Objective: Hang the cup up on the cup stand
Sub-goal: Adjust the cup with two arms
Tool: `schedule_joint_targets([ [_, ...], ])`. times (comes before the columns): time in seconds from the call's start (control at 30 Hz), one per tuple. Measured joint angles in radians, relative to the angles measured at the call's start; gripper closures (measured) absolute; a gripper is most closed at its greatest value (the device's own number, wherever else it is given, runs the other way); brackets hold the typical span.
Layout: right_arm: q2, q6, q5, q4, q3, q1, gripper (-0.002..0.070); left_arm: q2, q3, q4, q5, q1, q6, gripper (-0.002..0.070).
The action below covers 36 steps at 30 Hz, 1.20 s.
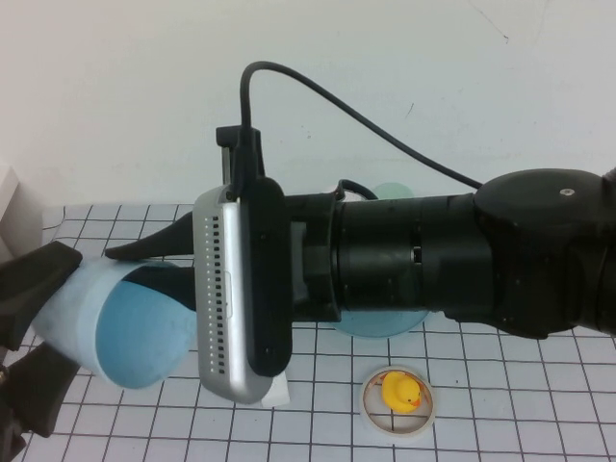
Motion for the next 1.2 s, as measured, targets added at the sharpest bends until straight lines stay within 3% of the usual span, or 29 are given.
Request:
schedule_joint_targets([
  [0.53, 0.006, -0.01, 0.047, -0.017, -0.005, 0.002, 0.0648, 0.039, -0.002, -0.011, 0.051, 0.007, -0.033, 0.0061],
  [0.73, 0.006, 0.084, 0.03, -0.026, -0.005, 0.004, 0.0636, 0.039, -0.002, -0.03, 0.037, 0.007, 0.034, 0.0061],
  [0.87, 0.006, 0.151, 0.034, -0.049, -0.005, 0.006, 0.0548, 0.04, -0.002, -0.028, 0.035, 0.007, 0.066, 0.007],
  [1.03, 0.006, 0.249, 0.034, -0.057, -0.005, 0.015, 0.0352, 0.04, -0.004, -0.026, 0.04, 0.007, 0.096, 0.0102],
  [1.2, 0.006, 0.381, -0.009, -0.13, -0.008, 0.015, 0.0299, 0.041, -0.004, -0.013, 0.031, 0.007, 0.102, 0.011],
])
